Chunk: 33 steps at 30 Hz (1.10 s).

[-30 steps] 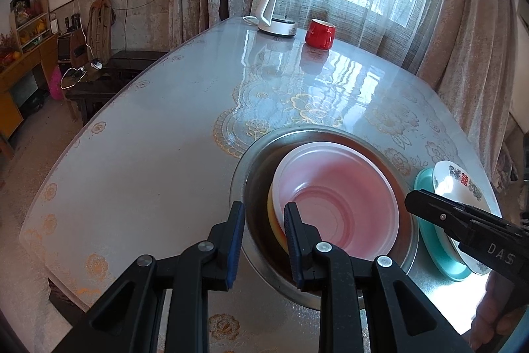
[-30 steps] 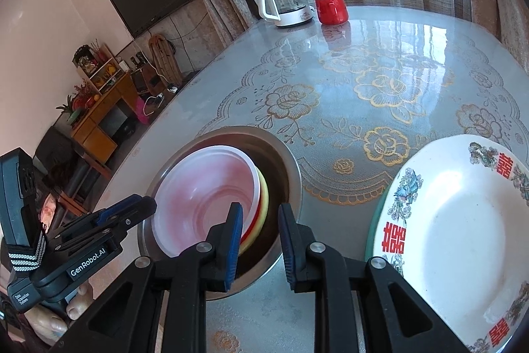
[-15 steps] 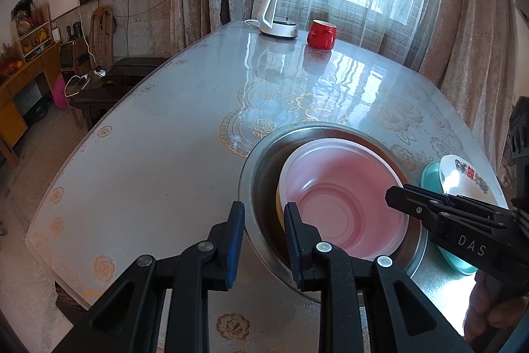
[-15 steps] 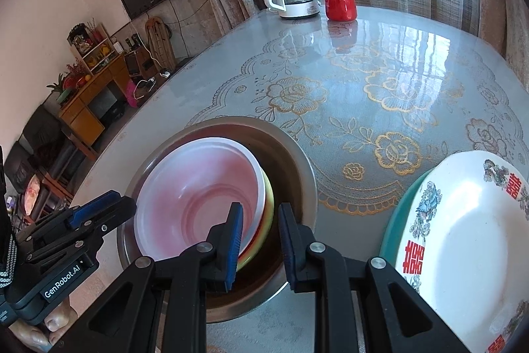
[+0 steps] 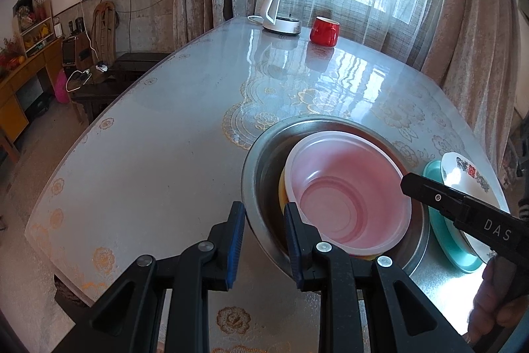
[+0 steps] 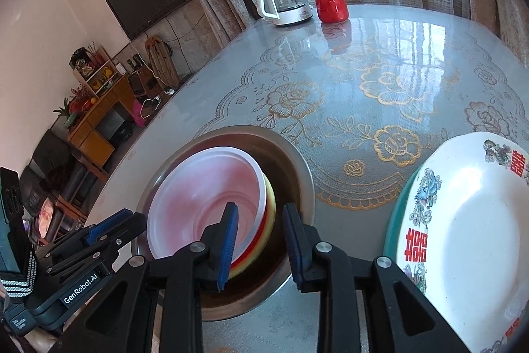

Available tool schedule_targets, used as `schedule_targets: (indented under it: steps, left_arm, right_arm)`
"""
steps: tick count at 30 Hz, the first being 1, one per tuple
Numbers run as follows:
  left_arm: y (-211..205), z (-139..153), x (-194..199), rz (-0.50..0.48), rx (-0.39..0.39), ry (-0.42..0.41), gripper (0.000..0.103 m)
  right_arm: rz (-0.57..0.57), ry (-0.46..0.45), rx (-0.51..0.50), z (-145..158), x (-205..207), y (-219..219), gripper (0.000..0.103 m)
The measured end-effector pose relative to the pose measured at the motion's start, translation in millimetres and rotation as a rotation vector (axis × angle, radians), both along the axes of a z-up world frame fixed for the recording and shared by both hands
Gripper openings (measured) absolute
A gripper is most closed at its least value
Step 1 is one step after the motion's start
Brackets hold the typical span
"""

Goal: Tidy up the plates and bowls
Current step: 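Lower the red bowl onto the yellow bowl and open the right gripper, then move the right gripper to the steel basin rim and grasp it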

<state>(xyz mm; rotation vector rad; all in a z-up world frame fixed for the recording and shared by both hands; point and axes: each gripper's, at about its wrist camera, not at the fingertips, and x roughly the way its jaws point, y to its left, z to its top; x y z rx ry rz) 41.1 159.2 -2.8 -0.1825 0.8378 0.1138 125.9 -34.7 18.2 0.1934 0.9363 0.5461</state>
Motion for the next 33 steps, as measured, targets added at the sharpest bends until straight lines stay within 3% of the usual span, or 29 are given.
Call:
schedule_targets:
  steps: [17,33]
  left_arm:
    - [-1.0,-6.0,-8.7,0.020,-0.025,0.007,0.025]
    - [2.7,-3.9,-16.1,0.027,-0.065,-0.005,0.027]
  right_arm:
    - [-0.093,0.016,0.050,-2.8,-12.3,-35.0,0.032]
    - [-0.054,0.018,0.058,-0.2,-21.0,-36.4,0.038]
